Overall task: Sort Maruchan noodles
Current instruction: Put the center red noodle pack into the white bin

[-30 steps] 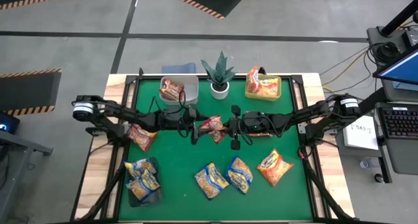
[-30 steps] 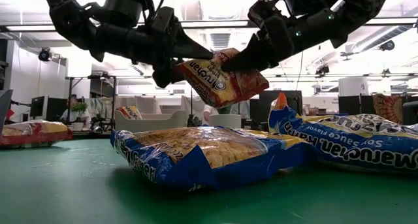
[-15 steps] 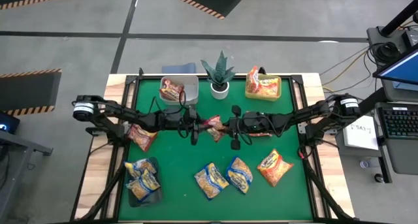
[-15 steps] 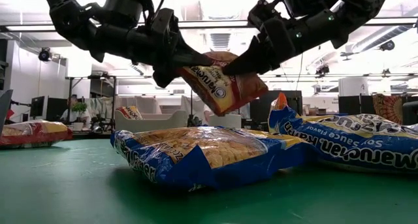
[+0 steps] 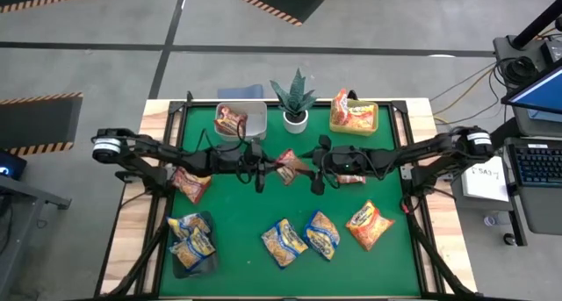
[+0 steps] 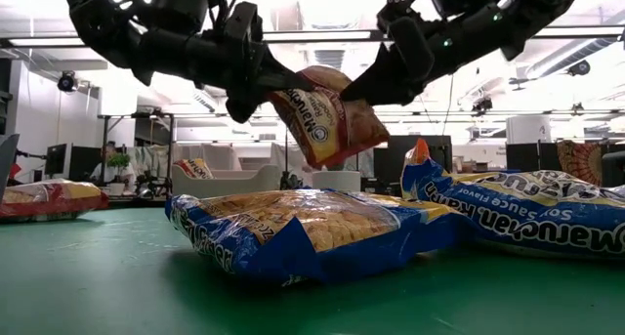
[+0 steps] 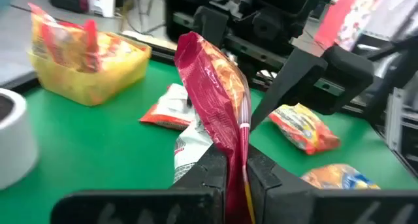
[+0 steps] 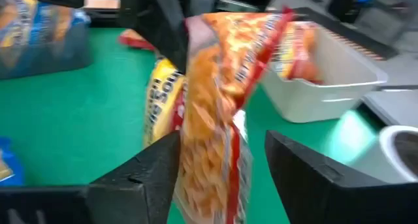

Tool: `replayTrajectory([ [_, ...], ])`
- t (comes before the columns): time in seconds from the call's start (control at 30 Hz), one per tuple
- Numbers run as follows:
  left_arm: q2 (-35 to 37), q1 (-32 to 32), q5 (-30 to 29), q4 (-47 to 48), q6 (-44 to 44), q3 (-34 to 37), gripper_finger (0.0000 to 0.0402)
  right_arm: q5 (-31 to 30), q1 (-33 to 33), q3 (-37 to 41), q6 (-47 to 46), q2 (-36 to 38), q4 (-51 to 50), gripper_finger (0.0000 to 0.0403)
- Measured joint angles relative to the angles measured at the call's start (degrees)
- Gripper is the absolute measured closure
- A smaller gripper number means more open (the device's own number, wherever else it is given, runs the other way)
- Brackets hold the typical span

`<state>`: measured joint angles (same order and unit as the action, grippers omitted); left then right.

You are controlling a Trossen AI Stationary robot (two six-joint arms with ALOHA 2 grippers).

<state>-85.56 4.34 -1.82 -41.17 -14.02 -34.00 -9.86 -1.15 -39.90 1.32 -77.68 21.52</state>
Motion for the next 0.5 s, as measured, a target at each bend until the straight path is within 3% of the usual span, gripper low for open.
replayTrajectory([
  [0.2, 6.5, 0.1, -9.8, 12.9, 2.1, -1.2, 0.0401, -6.1, 0.0, 0.0, -1.9, 7.5, -8.7, 0.0172],
  [0.5, 16.5, 2.6, -36.3, 55.9, 1.6, -14.6, 0.0401, -7.4, 0.0, 0.0, -1.7, 15.1, -12.7, 0.0174],
])
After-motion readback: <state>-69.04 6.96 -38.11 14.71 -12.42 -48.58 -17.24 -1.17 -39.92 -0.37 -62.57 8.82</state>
